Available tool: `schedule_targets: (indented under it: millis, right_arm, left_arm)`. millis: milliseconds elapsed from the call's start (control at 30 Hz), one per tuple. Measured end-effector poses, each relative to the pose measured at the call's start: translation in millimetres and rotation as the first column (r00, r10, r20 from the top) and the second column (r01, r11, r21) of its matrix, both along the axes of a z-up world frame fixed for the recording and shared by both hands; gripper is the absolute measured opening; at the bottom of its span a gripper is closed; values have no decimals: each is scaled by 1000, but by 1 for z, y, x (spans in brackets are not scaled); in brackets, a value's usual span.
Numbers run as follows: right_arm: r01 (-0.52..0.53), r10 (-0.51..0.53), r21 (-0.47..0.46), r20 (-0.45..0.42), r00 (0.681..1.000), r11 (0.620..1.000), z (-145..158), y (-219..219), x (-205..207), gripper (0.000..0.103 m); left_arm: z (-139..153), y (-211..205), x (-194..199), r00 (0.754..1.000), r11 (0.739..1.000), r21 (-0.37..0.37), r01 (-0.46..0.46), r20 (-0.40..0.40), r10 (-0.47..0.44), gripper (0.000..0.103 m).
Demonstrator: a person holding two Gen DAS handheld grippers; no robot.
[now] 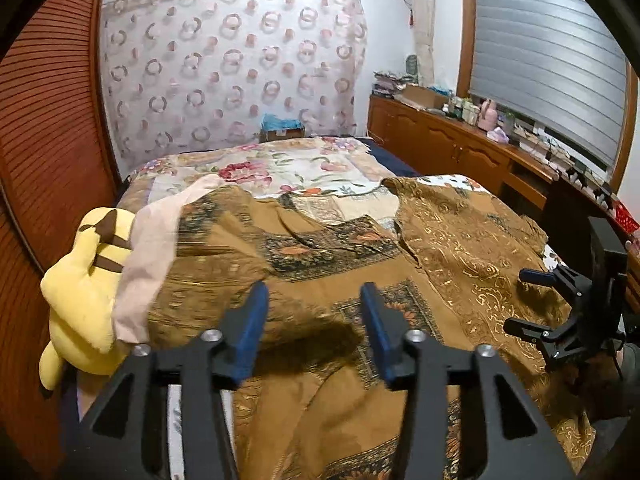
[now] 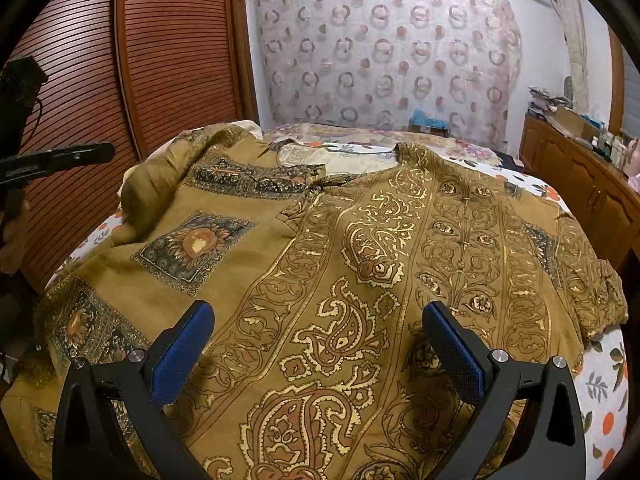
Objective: Fold small clothes
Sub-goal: 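Lift the held sleeve and fold it across the shirt body with the left gripper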
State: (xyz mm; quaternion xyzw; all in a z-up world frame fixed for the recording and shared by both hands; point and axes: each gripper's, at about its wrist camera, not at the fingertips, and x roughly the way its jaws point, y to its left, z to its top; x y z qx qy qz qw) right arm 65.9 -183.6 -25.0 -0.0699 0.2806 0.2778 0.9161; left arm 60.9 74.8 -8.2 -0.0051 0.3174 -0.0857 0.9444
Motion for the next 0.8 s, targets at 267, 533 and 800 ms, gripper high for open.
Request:
schedule_targets:
  millis: [267, 533, 800]
  right_arm:
    - [0, 0, -4, -2, 1000, 1000, -1, 2, 1, 103]
    - [-52, 51, -8, -20, 998, 999, 9, 14, 10, 103]
    - [-131, 131, -2, 63, 989, 991, 41, 44, 11, 103]
  left_arm:
    - [-22, 42, 12, 991, 992, -9, -128, -28, 128, 75]
    - [-76, 86, 56, 963, 977, -5, -215, -170, 211, 75]
    - [-86, 97, 62, 960, 977, -63, -206, -205, 189, 36]
